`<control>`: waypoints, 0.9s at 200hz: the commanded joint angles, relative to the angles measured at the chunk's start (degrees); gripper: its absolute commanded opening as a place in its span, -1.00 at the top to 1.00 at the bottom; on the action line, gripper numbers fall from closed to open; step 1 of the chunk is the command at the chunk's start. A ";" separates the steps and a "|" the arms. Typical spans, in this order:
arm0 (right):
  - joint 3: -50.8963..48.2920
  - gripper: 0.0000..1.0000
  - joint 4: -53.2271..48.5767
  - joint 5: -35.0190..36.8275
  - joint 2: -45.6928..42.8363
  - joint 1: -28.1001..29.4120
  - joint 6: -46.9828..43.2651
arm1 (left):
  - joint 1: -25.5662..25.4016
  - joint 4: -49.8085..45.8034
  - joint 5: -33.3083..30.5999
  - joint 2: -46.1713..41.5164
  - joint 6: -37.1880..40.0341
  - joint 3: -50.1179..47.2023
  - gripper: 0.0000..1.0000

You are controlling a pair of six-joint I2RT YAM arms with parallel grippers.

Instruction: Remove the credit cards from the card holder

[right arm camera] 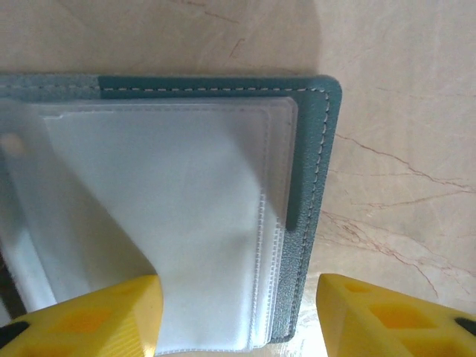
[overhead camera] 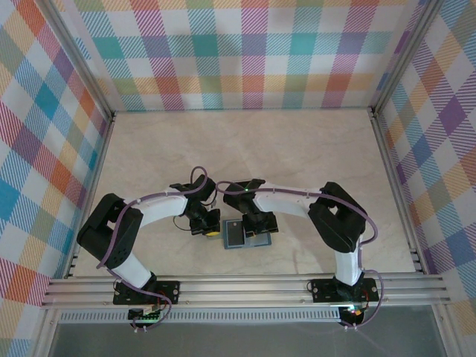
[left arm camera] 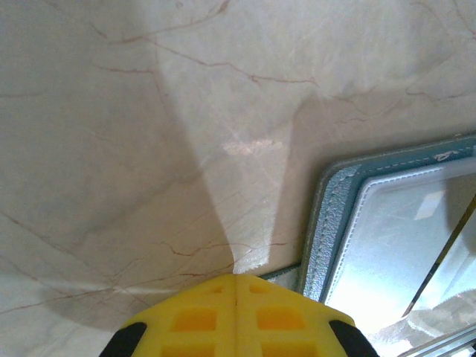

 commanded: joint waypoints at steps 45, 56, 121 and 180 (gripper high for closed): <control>-1.34 0.00 6.67 -8.40 -7.41 -0.19 1.58 | -0.45 -1.68 -2.02 0.04 0.63 -0.24 0.97; -1.66 0.05 8.64 -10.16 -7.63 -0.14 1.81 | -0.35 -1.65 -2.01 -0.12 0.60 -0.25 0.98; -5.24 0.18 16.97 -16.30 -7.21 -0.94 2.45 | -0.46 -2.59 -1.74 -2.51 0.30 0.66 0.97; -5.73 0.19 17.92 -17.16 -6.85 -1.20 1.84 | -0.42 -3.47 -2.95 -6.24 -0.26 2.03 0.97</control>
